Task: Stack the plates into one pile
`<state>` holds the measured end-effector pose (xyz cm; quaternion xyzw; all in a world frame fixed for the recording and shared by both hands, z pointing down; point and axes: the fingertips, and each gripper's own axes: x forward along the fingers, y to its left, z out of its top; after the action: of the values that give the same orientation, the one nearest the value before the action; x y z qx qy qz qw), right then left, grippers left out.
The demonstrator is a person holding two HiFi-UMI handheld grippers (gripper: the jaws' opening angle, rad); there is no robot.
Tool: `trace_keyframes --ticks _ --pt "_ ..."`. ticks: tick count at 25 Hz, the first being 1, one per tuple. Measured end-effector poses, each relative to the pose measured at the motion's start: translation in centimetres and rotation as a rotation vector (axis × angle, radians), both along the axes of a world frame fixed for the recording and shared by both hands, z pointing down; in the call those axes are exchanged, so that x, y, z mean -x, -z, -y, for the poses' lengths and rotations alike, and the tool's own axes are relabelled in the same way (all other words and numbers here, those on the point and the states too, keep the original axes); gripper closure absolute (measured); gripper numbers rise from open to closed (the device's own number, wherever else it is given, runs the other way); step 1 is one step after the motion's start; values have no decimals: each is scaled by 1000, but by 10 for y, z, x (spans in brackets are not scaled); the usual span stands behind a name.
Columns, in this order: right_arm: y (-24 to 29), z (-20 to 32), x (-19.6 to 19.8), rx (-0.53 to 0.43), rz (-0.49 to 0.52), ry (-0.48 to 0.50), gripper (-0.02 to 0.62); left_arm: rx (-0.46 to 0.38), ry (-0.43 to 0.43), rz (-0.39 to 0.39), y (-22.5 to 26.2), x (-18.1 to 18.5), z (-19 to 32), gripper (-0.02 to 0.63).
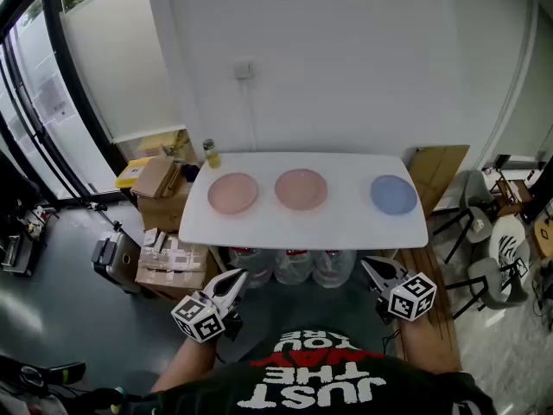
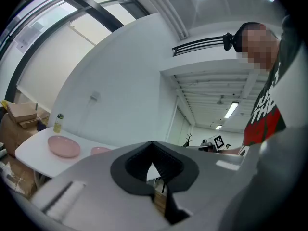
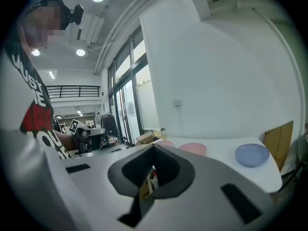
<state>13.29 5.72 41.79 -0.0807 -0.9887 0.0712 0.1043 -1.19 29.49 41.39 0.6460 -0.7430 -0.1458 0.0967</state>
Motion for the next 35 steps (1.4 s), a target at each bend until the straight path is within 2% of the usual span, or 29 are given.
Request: trace_keyframes --ticks 5,15,20,23,27,32,35 --pt "0 10 -1 7 7 -10 589 12 -4 0 -1 -1 13 598" --pt "-6 52 -24 15 7 74 589 23 6 4 0 -36 78 598" --pt "-21 74 -7 37 -16 92 589 40 0 -16 -11 -31 104 598" --pt "-33 78 26 49 -31 95 589 49 -5 -18 -21 2 108 598" --pt "-51 81 96 47 -40 73 589 28 -41 -36 -43 79 117 598" --pt "-51 90 216 40 -32 -11 588 15 -174 -50 -47 199 147 598" --pt "-44 103 275 57 -49 -72 588 28 -258 -31 -36 255 165 598"
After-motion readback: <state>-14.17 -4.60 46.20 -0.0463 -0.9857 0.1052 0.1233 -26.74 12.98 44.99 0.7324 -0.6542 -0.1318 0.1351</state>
